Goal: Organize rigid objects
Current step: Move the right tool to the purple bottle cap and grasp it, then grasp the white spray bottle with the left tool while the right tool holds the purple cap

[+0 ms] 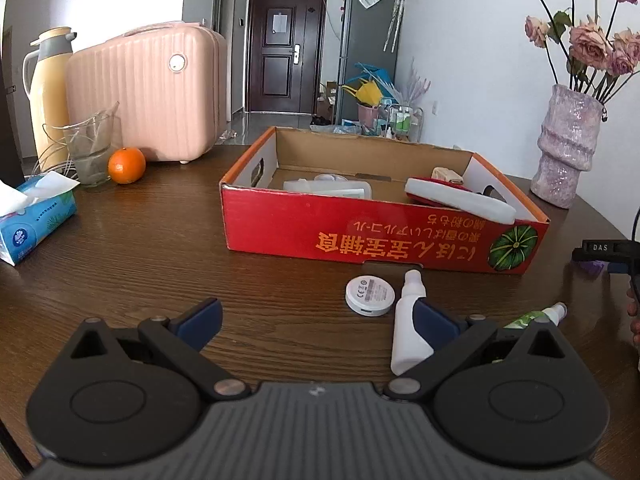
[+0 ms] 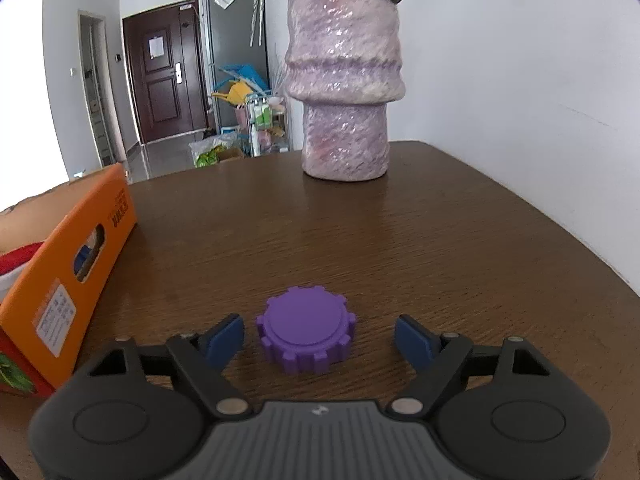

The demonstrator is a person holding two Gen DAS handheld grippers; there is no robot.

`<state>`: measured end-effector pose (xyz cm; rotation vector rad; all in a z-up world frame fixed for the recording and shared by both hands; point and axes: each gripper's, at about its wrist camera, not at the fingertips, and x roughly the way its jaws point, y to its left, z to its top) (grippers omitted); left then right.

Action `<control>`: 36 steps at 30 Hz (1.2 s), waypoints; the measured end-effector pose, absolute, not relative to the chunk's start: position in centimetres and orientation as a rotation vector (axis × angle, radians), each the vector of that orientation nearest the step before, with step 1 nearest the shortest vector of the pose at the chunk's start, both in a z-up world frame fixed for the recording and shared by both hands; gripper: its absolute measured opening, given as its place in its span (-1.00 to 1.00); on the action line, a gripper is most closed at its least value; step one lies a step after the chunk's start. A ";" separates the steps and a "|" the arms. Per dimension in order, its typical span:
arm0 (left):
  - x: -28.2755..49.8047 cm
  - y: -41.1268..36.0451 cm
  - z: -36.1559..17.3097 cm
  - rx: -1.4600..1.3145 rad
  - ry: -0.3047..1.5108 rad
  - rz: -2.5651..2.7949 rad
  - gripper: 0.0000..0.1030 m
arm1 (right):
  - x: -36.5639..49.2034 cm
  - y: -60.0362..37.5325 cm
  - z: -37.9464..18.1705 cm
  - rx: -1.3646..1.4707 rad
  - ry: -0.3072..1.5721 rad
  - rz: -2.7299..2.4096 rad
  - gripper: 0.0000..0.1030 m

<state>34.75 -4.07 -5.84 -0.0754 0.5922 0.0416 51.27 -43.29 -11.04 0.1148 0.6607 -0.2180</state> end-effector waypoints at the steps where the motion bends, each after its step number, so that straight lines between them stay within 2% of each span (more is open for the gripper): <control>1: 34.8 -4.2 -5.9 -0.072 0.595 0.041 1.00 | 51.4 -43.2 -11.0 0.108 0.660 -0.217 0.44; 3: 34.9 -4.3 -6.0 -0.066 0.599 0.041 1.00 | 51.6 -43.0 -11.0 0.092 0.664 -0.213 0.37; 7: 35.0 -4.4 -6.2 -0.064 0.601 0.041 1.00 | 51.7 -42.6 -10.9 0.068 0.657 -0.198 0.04; 22: 35.0 -4.2 -6.2 -0.073 0.596 0.040 1.00 | 47.0 -41.6 -8.8 0.087 0.506 -0.235 0.04; 36: 34.7 -3.7 -5.8 -0.096 0.589 0.023 1.00 | 40.2 -36.7 -6.8 0.084 0.390 -0.150 0.04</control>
